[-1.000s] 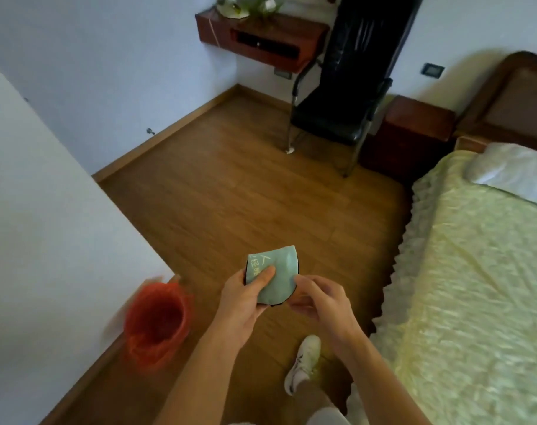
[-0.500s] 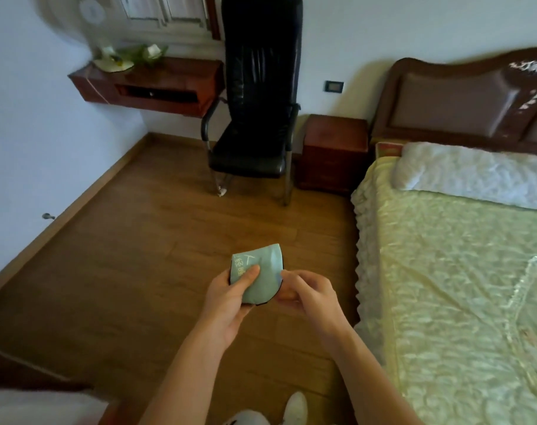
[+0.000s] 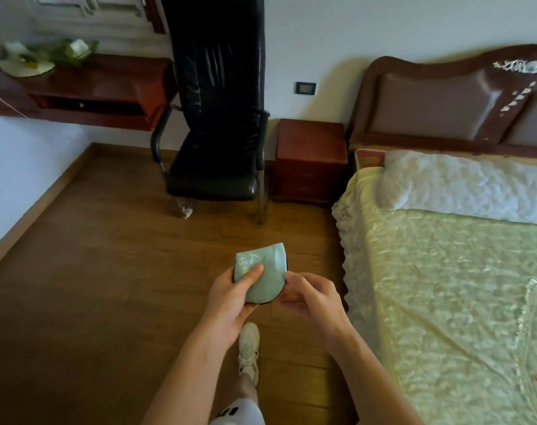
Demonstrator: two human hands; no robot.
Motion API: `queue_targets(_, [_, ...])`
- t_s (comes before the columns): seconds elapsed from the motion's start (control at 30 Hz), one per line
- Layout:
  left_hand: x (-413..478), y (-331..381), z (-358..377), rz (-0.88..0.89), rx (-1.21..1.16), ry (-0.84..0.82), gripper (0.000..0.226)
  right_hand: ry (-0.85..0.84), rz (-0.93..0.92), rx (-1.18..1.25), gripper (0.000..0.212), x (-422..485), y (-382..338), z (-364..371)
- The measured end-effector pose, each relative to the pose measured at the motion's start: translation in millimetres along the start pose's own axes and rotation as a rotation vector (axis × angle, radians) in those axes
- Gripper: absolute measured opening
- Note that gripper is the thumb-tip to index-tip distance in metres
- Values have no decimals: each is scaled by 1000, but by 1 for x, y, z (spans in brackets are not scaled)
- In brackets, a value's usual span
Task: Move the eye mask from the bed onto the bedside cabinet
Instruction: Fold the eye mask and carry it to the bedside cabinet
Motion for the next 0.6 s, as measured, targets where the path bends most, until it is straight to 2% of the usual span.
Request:
queue_targets(0.2, [124, 84, 19, -35, 38, -69, 35, 112, -1, 7, 39, 128, -56, 3])
queue_targets(0.47, [234, 179, 71, -33, 131, -171, 50, 220, -41, 35, 49, 247, -123, -6])
queue_targets(0.6, [287, 203, 101, -52, 133, -196, 41, 243, -28, 57, 37, 299, -141, -24])
Point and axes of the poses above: each hand's wrist, its own x-axis towards the middle knuckle, its own z-axis out of the palm, y = z × x, the point moved 10 cm from there along x, towards the middle knuckle, and after that the axes turned 2 degrees about -z, right-handed, at the moved point
